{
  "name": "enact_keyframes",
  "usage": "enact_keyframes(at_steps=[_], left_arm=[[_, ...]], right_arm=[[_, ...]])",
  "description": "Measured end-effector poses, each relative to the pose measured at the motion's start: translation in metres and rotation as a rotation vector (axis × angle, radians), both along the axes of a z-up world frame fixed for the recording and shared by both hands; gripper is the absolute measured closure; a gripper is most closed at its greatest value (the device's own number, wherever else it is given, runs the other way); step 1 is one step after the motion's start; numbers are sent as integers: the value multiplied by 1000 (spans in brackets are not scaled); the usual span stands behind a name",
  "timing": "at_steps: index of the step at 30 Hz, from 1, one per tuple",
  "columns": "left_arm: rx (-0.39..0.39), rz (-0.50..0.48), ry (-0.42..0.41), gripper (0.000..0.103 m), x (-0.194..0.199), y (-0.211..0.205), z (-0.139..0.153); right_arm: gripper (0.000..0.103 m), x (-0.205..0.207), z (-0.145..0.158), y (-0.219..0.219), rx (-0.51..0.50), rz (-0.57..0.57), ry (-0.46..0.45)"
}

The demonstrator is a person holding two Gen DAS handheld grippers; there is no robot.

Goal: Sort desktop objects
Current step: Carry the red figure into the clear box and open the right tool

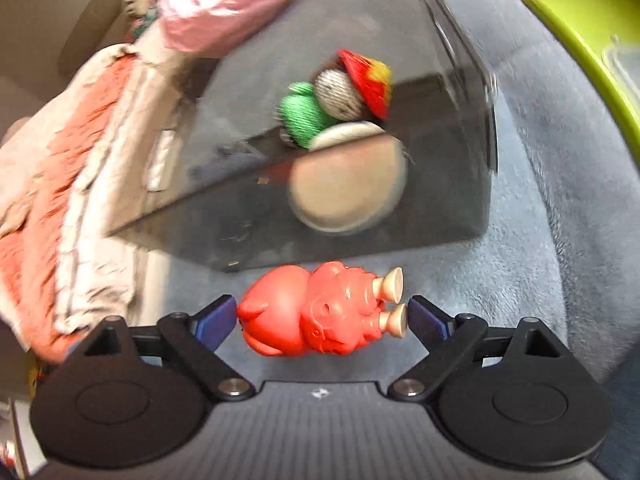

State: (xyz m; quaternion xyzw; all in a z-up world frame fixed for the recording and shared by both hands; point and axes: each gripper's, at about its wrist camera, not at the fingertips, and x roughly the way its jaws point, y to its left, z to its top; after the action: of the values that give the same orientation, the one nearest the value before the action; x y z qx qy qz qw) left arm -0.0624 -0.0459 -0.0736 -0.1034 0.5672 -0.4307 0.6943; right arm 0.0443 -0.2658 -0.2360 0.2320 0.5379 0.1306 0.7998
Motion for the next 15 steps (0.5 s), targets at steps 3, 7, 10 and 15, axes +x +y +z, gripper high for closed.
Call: enact_keyframes(at_steps=[3,7,10,15], left_arm=[[-27,42,43,0,4,25,-15],[-66,165,148,0,19,59,-42],[8,266,168,0,35,70,-52],[67,255,158,0,51,69,-51]], right_arm=[[11,-12,45,-1,-22,80,-67],[11,-7,117,4,-74,143,-240],[11,31,142,20,-93,155,-305],[11,135,107,68,-102,132,-195]])
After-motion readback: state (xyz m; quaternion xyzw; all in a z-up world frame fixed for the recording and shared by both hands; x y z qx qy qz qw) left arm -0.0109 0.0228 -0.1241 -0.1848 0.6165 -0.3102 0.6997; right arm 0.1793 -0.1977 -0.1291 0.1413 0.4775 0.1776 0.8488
